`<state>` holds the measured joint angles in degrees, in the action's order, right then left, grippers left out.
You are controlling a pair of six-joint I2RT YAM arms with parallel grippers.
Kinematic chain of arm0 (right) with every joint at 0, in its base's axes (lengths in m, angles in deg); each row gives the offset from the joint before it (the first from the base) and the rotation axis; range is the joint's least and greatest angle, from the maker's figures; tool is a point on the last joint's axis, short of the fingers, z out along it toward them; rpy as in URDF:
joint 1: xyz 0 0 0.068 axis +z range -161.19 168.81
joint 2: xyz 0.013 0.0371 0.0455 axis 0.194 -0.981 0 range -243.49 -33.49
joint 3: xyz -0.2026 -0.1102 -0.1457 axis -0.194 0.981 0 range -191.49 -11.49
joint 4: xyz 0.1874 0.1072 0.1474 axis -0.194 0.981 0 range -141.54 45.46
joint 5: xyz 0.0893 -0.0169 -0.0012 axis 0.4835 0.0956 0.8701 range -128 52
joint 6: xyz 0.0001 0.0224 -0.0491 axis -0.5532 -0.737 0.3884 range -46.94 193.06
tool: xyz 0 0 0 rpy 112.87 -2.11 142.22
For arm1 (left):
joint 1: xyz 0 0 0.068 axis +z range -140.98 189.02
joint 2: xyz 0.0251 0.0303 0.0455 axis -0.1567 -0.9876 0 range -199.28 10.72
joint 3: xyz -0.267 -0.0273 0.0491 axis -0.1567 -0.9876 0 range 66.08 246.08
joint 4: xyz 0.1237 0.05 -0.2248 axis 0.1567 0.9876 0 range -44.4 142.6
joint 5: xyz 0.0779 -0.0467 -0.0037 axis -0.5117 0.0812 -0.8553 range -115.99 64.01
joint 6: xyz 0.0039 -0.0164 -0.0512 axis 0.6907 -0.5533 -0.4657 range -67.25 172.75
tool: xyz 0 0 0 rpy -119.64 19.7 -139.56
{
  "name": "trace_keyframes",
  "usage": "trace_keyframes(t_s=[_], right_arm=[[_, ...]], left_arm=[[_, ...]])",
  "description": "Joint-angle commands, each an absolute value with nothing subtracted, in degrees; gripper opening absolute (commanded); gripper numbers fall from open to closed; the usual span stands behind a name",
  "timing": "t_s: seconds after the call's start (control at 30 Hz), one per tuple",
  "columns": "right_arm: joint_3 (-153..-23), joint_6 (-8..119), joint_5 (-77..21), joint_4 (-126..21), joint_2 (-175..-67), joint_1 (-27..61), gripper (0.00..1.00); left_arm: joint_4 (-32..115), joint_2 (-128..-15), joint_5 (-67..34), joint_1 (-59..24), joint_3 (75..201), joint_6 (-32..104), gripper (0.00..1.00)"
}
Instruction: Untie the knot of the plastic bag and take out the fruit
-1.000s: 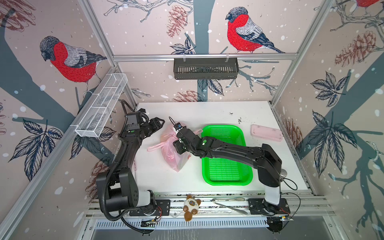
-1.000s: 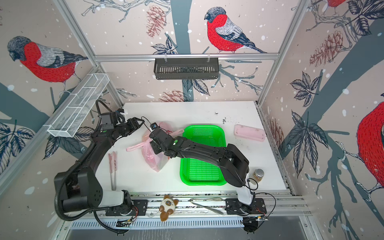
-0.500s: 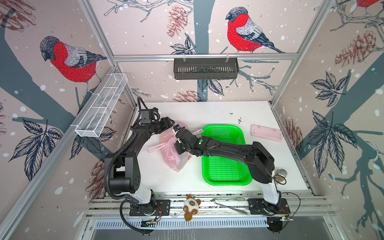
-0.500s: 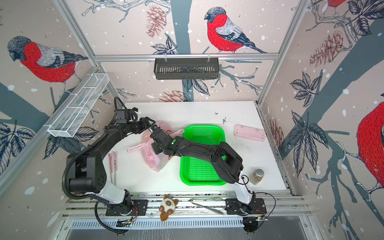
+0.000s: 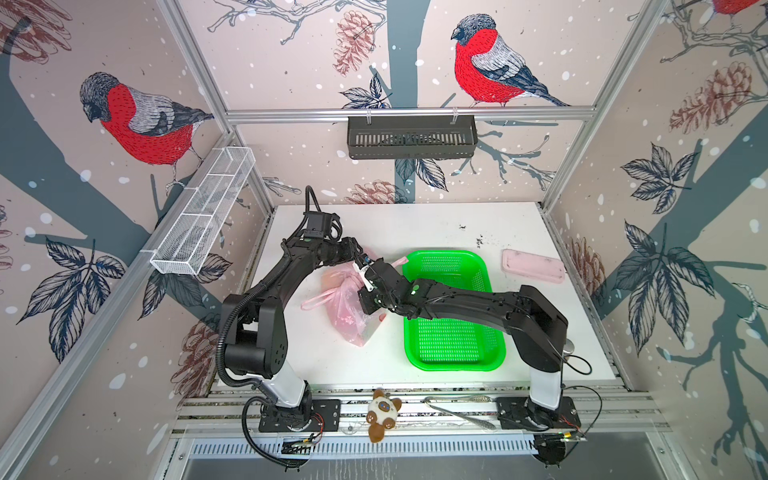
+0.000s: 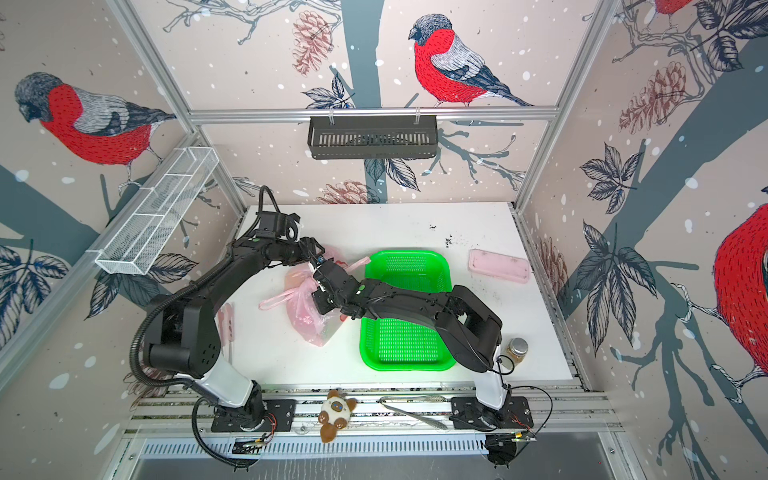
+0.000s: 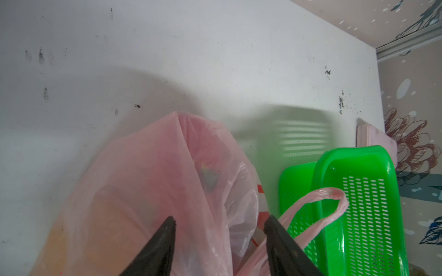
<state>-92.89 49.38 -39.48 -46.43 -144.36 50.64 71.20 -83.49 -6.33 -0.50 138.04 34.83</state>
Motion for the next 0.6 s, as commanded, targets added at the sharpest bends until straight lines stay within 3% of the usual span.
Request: trace_keyframes(t_s=[0.0, 0.57], right_arm=[[-92.7, 49.6, -38.6, -48.9, -143.7, 50.5, 0.06], [-93.4, 50.0, -37.3, -50.3, -144.1, 50.0, 0.06]], left_arm=[[78.1, -83.7, -12.9, -2.1, 140.2, 38.7, 0.58], [84.8, -81.5, -29.7, -7.7, 141.5, 38.1, 0.56]])
